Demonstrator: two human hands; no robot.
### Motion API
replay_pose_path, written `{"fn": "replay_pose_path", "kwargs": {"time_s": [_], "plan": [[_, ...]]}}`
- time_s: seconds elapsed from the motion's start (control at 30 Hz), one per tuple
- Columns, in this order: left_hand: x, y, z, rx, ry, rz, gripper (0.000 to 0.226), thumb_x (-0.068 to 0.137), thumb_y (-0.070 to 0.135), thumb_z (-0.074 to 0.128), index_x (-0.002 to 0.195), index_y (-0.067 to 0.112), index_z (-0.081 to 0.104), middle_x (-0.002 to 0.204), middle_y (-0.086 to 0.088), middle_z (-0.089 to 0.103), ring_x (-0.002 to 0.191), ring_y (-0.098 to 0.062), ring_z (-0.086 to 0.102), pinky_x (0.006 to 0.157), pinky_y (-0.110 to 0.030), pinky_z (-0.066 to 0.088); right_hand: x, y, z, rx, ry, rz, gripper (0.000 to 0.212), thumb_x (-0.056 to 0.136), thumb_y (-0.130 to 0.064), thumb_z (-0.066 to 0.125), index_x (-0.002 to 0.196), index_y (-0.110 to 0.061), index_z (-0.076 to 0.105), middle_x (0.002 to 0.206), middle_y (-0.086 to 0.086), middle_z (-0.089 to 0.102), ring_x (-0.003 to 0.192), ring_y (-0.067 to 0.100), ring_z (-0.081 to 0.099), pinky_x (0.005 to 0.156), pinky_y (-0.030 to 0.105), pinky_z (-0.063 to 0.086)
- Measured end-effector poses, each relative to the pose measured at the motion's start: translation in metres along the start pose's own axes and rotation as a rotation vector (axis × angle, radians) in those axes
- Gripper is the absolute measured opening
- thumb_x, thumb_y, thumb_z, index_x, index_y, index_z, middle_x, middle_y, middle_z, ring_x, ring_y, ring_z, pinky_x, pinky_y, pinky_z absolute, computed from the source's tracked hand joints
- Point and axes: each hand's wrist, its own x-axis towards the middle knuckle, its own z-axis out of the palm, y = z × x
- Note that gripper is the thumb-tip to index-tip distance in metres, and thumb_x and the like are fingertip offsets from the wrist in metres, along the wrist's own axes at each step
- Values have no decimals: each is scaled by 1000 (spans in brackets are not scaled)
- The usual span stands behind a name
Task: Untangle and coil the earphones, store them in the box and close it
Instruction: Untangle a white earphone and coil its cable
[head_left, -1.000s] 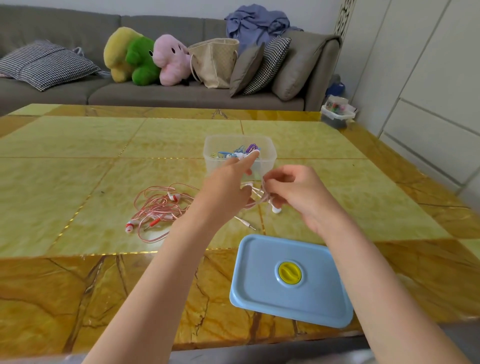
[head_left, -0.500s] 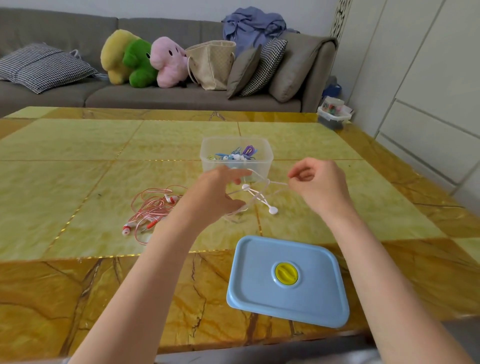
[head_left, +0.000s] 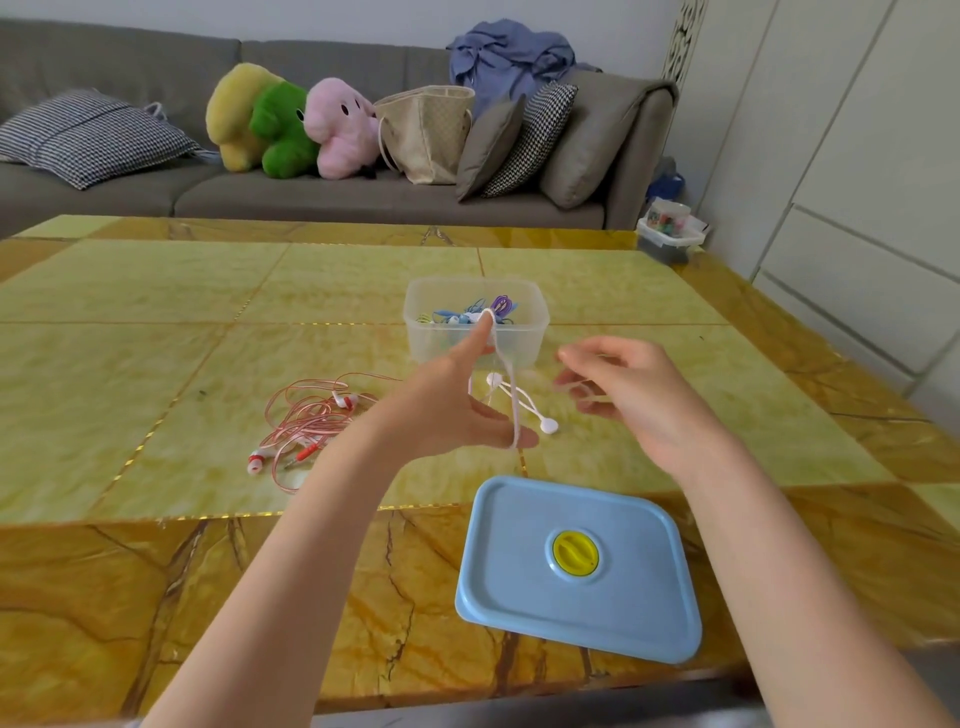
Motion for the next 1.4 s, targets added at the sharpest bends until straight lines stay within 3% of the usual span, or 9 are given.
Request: {"fn": "replay_pose_path", "kwargs": {"time_s": [0.13, 0.27, 0.37, 0.5, 0.6, 0.87, 1.1, 1.27, 1.4], "plan": [[7, -3, 9, 3, -70, 87, 135, 44, 45, 86, 141, 52, -7, 154, 16, 11, 125, -21, 48, 97, -39, 49, -9, -3, 16, 83, -226, 51, 19, 82, -25, 67, 96, -12, 64, 87, 4, 67, 75, 17, 63, 71, 29, 52], [10, -7, 14, 41, -79, 44, 137, 38, 47, 82, 144, 47, -7, 150, -4, 30, 131, -20, 43, 101, -39, 44, -11, -2, 26, 40, -341, 51, 18, 84, -4, 64, 101, -9, 62, 78, 2, 64, 56, 10, 59, 53, 20, 49], [10, -4, 13, -55, -63, 30, 127, 62, 21, 85, 146, 40, -8, 154, 2, 14, 126, -24, 48, 91, -37, 49, -7, -1, 27, -58, -183, 9, 17, 85, 7, 56, 88, -9, 64, 67, 1, 60, 41, 3, 48, 43, 16, 43], [6, -1, 1, -213, 198, -9, 84, 77, 4, 72, 125, 50, 21, 135, -2, 32, 81, -25, 62, 64, -38, 58, 1, -2, 9, -27, 281, -121, 30, 89, 5, 41, 74, -14, 58, 68, 7, 62, 30, 6, 44, 36, 16, 34], [9, -13, -12, -306, 392, -133, 91, 86, 3, 63, 147, 37, 5, 124, -3, 37, 65, -19, 64, 49, -26, 57, 2, -7, -8, 225, 374, -99, 28, 93, 1, 35, 76, -14, 51, 63, 9, 61, 35, 10, 50, 39, 17, 38], [5, -10, -15, -329, 433, -82, 38, 101, 12, 33, 137, 17, 43, 80, -1, 62, 41, -7, 59, 37, -15, 42, 3, -2, -13, 293, 292, -10, 26, 97, -9, 38, 77, -9, 55, 66, 7, 62, 36, 9, 49, 41, 17, 40], [-1, 6, -14, -299, 449, -72, 38, 101, 36, 30, 107, 17, 61, 66, -4, 67, 44, -10, 57, 40, -15, 37, -2, 5, -10, -621, 219, -65, 29, 86, -40, 62, 90, -12, 67, 84, -1, 65, 73, 16, 58, 69, 28, 44], [-2, 17, -1, -195, 350, -63, 52, 94, 57, 24, 102, 23, 63, 65, -6, 69, 55, -12, 66, 47, -21, 40, -14, -13, 10, -214, -171, -217, 15, 82, -41, 63, 89, -27, 65, 93, -10, 69, 88, 5, 63, 77, 20, 47], [2, 16, 7, -149, 331, -83, 63, 89, 65, 20, 99, 19, 62, 65, -7, 69, 57, -14, 67, 47, -23, 40, -12, -7, 26, -295, -271, -212, 11, 82, -9, 69, 79, -18, 63, 77, -4, 67, 70, 7, 62, 58, 11, 44]]}}
